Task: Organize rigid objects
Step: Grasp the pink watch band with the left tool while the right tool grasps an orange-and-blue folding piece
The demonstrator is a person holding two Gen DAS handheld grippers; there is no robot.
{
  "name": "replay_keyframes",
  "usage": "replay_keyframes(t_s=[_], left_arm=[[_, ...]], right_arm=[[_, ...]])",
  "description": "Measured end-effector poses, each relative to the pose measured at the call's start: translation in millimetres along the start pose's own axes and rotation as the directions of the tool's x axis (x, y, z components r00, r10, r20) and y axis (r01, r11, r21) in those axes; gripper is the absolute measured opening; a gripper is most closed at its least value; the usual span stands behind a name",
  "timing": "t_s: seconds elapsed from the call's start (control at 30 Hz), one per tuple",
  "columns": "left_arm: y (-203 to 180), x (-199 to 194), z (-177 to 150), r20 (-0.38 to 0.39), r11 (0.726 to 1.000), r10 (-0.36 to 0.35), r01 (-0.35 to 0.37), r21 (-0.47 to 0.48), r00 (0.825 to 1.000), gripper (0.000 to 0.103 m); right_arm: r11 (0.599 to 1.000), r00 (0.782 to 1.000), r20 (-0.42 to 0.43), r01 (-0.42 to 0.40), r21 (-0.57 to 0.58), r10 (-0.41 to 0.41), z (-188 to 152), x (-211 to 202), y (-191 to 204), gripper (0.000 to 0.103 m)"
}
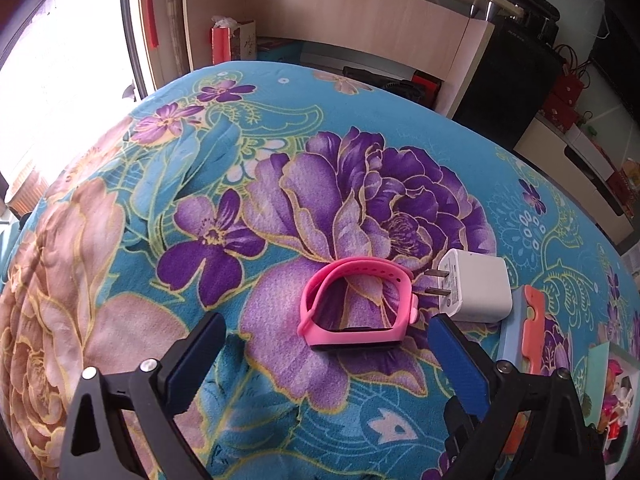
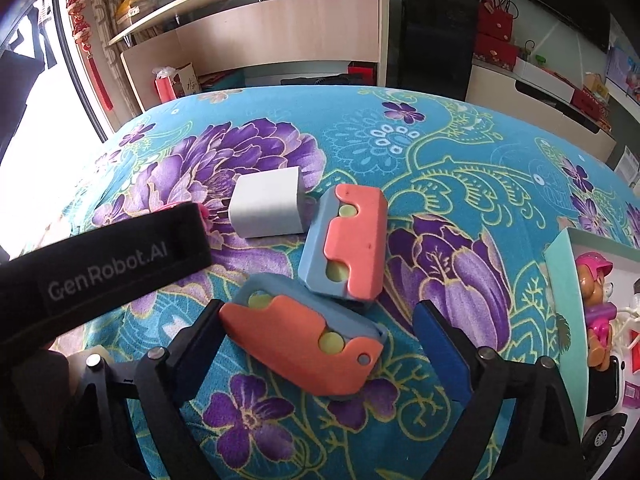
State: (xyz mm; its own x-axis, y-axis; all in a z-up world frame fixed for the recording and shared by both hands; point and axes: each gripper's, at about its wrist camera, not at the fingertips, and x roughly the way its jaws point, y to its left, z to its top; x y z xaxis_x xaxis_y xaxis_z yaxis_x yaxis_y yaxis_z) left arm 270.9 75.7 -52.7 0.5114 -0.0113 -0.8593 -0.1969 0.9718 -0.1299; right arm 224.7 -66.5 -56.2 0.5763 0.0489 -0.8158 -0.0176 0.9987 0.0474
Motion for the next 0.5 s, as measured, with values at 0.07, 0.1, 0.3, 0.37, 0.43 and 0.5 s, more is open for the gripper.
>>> replay_keyframes(t_s=[0.07, 0.1, 0.3, 0.37, 0.43, 0.5], left_arm=[[-1.1, 3.8, -0.4, -0.007, 1.000, 0.004, -0.004, 0.009, 1.000, 0.093], [-2.1, 3.6, -0.9, -0.003, 1.000, 0.007, -0.006, 0.013, 1.000, 0.092], [-11.3, -1.1, -3.2, 0.018, 0.998, -0.011, 0.010, 0.055, 1.000, 0.075], [-14.0, -2.3, -4.0, 0.022, 0.997, -0.020, 0.018, 0.069, 1.000, 0.069], [-16.8, -4.8, -4.5, 0.028, 0.997, -0.022, 0.019, 0.080, 0.999, 0.063], [-19.2, -6.1, -5.5, 0.034, 0.995, -0.006, 0.002, 0.098, 0.999, 0.063]], right_arm=[[1.000, 1.000, -0.003, 0.003, 0.002, -0.003, 0.2, -0.6, -2.9, 0.086], [1.000, 1.000, -0.003, 0.005, 0.005, -0.005, 0.4, -1.2, -4.7, 0.084], [1.000, 1.000, -0.014, 0.017, 0.025, -0.016, 0.1, -3.7, -16.0, 0.076], [0.999, 1.000, -0.020, 0.013, 0.034, -0.012, -0.6, -4.6, -20.5, 0.076], [0.999, 1.000, -0.026, 0.010, 0.046, -0.009, -1.2, -6.0, -24.9, 0.076], [0.999, 1.000, -0.028, 0.012, 0.052, -0.011, -1.7, -7.8, -29.1, 0.076]])
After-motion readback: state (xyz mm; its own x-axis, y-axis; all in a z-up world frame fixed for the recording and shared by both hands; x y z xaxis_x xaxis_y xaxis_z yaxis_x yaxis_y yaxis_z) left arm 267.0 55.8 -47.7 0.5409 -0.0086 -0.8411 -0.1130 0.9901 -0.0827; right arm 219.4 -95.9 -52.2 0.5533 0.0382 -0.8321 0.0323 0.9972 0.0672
